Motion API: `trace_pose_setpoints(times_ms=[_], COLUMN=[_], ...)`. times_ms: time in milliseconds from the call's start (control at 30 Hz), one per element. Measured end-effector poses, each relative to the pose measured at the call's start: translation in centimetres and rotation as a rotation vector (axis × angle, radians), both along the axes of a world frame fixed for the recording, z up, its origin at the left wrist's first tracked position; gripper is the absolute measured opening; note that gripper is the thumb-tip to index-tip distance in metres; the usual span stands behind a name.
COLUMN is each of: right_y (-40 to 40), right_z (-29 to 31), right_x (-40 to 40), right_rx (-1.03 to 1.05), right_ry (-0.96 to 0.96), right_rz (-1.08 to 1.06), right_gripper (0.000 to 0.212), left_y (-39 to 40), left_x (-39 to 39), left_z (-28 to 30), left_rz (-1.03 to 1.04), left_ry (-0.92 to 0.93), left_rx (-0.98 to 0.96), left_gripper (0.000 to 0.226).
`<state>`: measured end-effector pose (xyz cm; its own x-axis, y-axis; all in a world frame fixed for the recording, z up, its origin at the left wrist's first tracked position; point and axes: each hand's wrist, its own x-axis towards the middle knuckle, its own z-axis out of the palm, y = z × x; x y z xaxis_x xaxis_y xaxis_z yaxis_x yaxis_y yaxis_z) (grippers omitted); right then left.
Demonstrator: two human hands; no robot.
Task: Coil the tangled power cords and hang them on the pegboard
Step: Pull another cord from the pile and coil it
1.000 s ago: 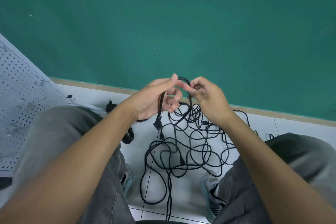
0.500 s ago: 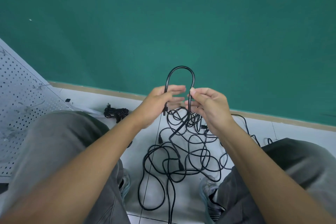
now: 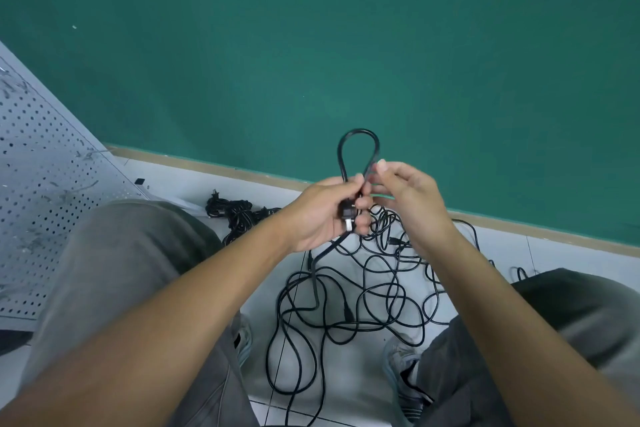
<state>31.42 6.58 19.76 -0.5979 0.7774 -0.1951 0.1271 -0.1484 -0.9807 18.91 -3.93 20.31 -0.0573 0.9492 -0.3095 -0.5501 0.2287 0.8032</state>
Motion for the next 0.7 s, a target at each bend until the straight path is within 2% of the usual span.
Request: trace_pose_setpoints(times_ms=[100, 200, 300, 400, 433, 467, 600, 700], right_y=[-2.1, -3.9, -5.0, -6.1, -6.4, -6.6, -7.2, -7.2], right_z=[-0.7, -1.1, -1.1, -1.4, -1.7, -1.9, -2.0, -2.4], right_x=[-0.9, -1.2, -1.0, -1.1, -1.2, -1.4, -1.9, -2.2], right_rx=[-0.161, -0.240, -0.182, -0.114, -0.091, -0.073, -0.072, -0.080], right_ry=[-0.048, -0.109, -0.115, -0.113, -0.132, -0.161, -0.165, -0.153], right_rz=[0.179, 0.330, 0.498, 0.531, 0.507, 0.491, 0.497, 0.569], right_gripper=[0.071, 0.087, 0.079, 0.051, 0.041, 0.041, 0.063, 0.038], left_y=[0.6, 1.1, 1.0, 0.8, 0.8, 0.8, 1.0, 1.1], left_x=[-0.8, -3.1, -6.0, -8.0, -8.1, -7.9, -5.9, -5.4], left_z=[0.0, 0.6, 1.6, 1.9, 1.9, 1.7, 1.5, 1.6], left_rz=[0.206, 0.402, 0.555, 0.634, 0.625, 0.600, 0.439, 0.398], left_ry=[-0.025, -0.021, -0.127, -0.177, -0.184, -0.190, -0.205, -0.191], left_rx=[0.029, 0.043, 0.055, 0.052, 0.051, 0.049, 0.037, 0.025], left_gripper=[0.028, 0.031, 0.033, 0.034, 0.034, 0.033, 0.038, 0.045])
